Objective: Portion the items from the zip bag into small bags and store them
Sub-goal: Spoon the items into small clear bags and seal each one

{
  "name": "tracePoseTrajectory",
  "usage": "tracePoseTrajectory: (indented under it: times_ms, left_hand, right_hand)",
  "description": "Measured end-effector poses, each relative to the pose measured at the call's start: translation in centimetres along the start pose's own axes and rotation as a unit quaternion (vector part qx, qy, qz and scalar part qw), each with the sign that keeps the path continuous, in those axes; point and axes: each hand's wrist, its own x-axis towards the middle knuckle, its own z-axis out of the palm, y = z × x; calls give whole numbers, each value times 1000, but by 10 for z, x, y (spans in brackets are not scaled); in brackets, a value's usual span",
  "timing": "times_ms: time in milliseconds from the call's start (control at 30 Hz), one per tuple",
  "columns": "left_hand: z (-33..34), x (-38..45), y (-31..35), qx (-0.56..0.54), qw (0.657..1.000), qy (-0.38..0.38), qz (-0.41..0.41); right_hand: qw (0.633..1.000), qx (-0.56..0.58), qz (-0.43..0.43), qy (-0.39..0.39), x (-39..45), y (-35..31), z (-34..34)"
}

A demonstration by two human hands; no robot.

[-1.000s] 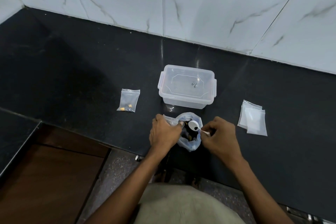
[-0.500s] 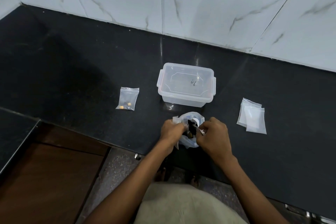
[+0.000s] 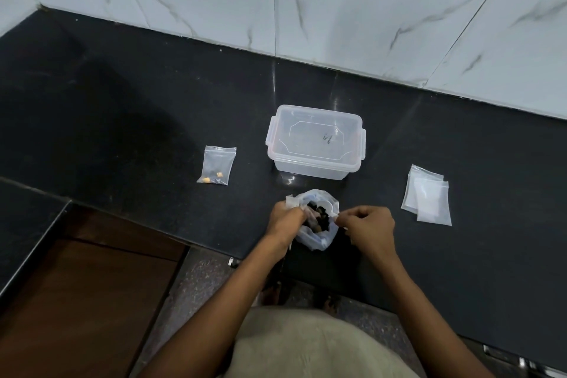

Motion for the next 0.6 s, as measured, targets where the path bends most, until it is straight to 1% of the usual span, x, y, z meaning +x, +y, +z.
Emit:
tracePoseTrajectory:
  times_ms: [100,200,300,367,467,600]
  left_hand:
    - [2,-1,1,0,1000,4,8]
    - [4,0,2,17,1000,13,17]
    - [7,-1,6,80,995,25,49]
    - [8,1,5,146,986,43,71]
    - [10,4,0,219,965,78,119]
    - [7,2,-4,227,944,135,199]
  right_hand:
    - [993,96,69,-21,3,2,-2]
    - [978,170,119,-21,7,5,-4]
    - [960,230,158,-24,8,4,-7]
    - [955,248,162,-29,8,4,-9]
    - [957,253,137,-43,6,2,-11]
    - [962,251,84,-65,0,-7,-14]
